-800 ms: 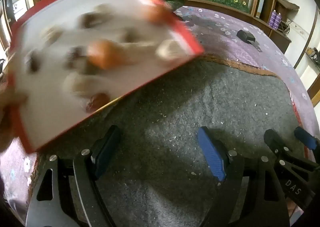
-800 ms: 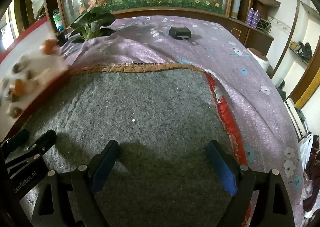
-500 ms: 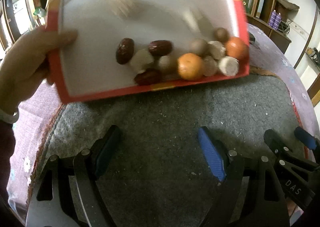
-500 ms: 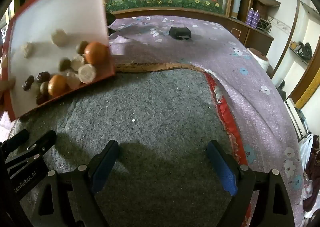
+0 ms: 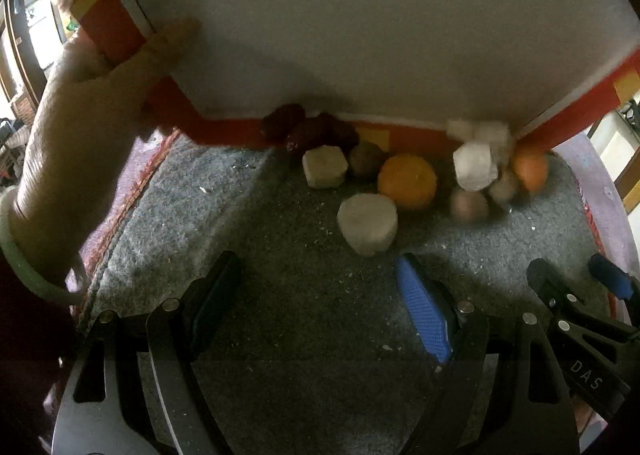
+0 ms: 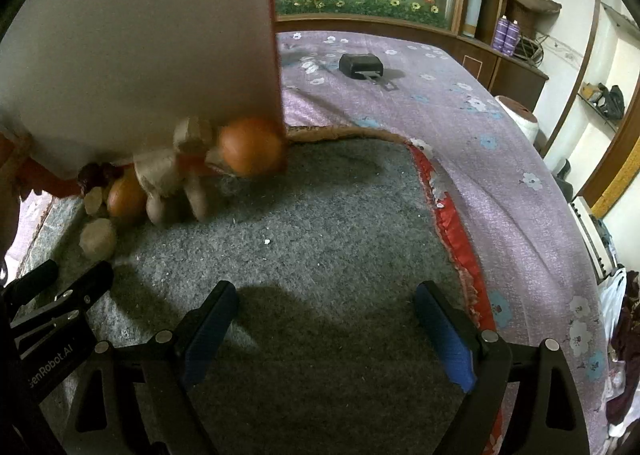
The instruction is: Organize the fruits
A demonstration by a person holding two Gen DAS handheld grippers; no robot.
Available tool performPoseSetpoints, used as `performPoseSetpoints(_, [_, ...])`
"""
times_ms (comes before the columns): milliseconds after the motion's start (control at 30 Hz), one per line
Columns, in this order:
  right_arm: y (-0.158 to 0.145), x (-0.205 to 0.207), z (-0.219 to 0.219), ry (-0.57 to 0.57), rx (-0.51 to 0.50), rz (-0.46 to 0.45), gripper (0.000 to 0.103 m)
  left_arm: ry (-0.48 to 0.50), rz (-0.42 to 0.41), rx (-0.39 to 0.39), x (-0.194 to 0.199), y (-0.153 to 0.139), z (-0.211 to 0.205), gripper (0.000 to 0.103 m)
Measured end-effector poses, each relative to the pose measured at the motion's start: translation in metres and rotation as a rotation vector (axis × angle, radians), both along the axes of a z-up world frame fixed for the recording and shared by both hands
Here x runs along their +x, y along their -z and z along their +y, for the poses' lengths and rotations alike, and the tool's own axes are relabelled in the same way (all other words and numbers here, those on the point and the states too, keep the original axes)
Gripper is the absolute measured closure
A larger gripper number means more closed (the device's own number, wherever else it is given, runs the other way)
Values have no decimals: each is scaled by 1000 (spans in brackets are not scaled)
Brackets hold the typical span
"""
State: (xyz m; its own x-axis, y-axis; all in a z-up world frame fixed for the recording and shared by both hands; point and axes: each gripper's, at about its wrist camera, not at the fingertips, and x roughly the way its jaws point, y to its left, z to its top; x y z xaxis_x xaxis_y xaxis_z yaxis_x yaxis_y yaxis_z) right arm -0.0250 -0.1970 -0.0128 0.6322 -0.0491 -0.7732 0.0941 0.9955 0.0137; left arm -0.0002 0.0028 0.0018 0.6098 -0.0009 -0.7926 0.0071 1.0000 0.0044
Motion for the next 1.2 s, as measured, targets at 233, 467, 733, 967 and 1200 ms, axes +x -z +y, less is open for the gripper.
performPoseSetpoints(233, [0,3,-1,0,0,0,12,0,0,1,1,-1,1,22])
performPoseSetpoints(467, [0,2,0,-1,0,0,12,0,0,1,1,-1,2,22])
performPoseSetpoints(733, [1,1,0,-1,1,0,12,0,0,1,1,-1,1,22])
performPoseSetpoints(967, [0,1,0,-1,3,0,12,0,0,1,1,-1,1,22])
performPoseSetpoints(1200, [0,2,1,-1,1,0,12,0,0,1,1,-1,1,22])
